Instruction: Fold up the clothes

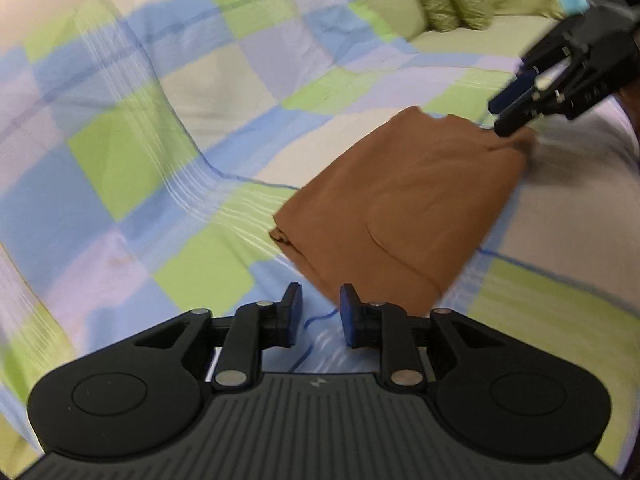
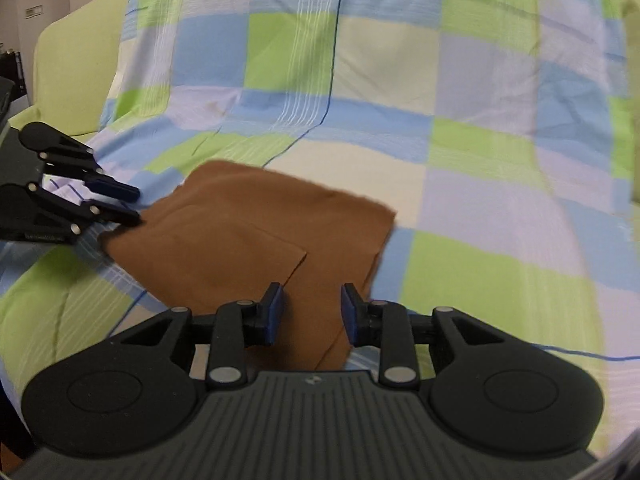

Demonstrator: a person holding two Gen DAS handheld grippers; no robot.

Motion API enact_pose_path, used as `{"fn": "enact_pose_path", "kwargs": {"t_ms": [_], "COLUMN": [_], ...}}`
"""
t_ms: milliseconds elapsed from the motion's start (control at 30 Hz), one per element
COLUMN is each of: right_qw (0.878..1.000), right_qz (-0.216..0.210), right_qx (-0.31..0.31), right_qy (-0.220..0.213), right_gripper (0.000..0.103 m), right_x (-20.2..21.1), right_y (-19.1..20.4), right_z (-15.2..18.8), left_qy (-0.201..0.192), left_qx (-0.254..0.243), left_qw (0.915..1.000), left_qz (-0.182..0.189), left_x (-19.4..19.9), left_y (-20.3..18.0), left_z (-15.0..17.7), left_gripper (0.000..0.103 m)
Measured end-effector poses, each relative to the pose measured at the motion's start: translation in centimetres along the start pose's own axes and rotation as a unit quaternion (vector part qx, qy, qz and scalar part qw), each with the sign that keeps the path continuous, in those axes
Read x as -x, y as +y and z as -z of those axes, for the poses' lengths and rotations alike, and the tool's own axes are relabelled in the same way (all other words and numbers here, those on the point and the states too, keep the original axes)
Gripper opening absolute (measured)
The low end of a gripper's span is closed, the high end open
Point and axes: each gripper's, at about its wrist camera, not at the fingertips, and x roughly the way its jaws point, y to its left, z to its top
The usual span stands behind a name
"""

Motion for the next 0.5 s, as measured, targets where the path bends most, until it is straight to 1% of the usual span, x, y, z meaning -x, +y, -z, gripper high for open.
{"fn": "enact_pose_path", "kwargs": {"t_ms": [33, 67, 133, 167, 200, 267, 333, 367, 467, 500], "right_qw": [1.000, 0.999, 0.992, 0.985, 0.975, 0.956, 0.943, 0.929, 0.890, 0.887], "right_qz": [0.000, -0.001, -0.004, -0.003, 0.001, 0.010, 0.017, 0.028, 0.073, 0.078], "right_qx": [0.015, 0.054, 0.128, 0.173, 0.222, 0.294, 0.333, 0.369, 0.450, 0.454], "right_qy": [-0.001, -0.004, -0.011, -0.015, -0.022, -0.019, -0.008, 0.001, 0.000, 0.001], "right_gripper": [0.031, 0.032, 0.035, 0.035, 0.036, 0.036, 0.037, 0.037, 0.036, 0.035], "right_x": [0.4, 0.8, 0.9, 0.6, -0.2, -2.5, -3.9, -5.1, -7.8, -8.1], "right_y": [0.9, 3.0, 7.0, 9.3, 11.8, 15.5, 17.1, 18.3, 20.6, 20.8], "right_z": [-0.1, -0.2, -0.5, -0.6, -0.7, -1.0, -1.2, -1.0, -0.5, -0.6], "left_qy": [0.000, 0.002, 0.005, 0.004, 0.003, -0.003, -0.009, -0.012, -0.003, 0.002], "left_qx": [-0.023, -0.035, -0.024, -0.013, -0.005, 0.017, 0.032, 0.038, 0.059, 0.056], "left_qw": [0.9997, 0.9993, 0.9995, 0.9996, 0.9996, 0.9994, 0.9990, 0.9988, 0.9982, 0.9984], "left_qz": [-0.008, -0.014, -0.022, -0.026, -0.028, -0.029, -0.028, -0.027, -0.008, -0.008], "left_x": [0.9, 1.3, 2.1, 2.5, 2.7, 3.2, 3.6, 3.6, 3.3, 3.1], "left_y": [-0.3, -0.4, 0.0, 0.3, 0.5, 1.0, 1.5, 1.7, 2.5, 2.6], "left_z": [0.5, 0.8, 1.6, 1.9, 2.1, 2.5, 3.0, 3.2, 3.8, 3.9], "left_gripper": [0.041, 0.041, 0.042, 0.042, 0.042, 0.041, 0.041, 0.041, 0.041, 0.041]}}
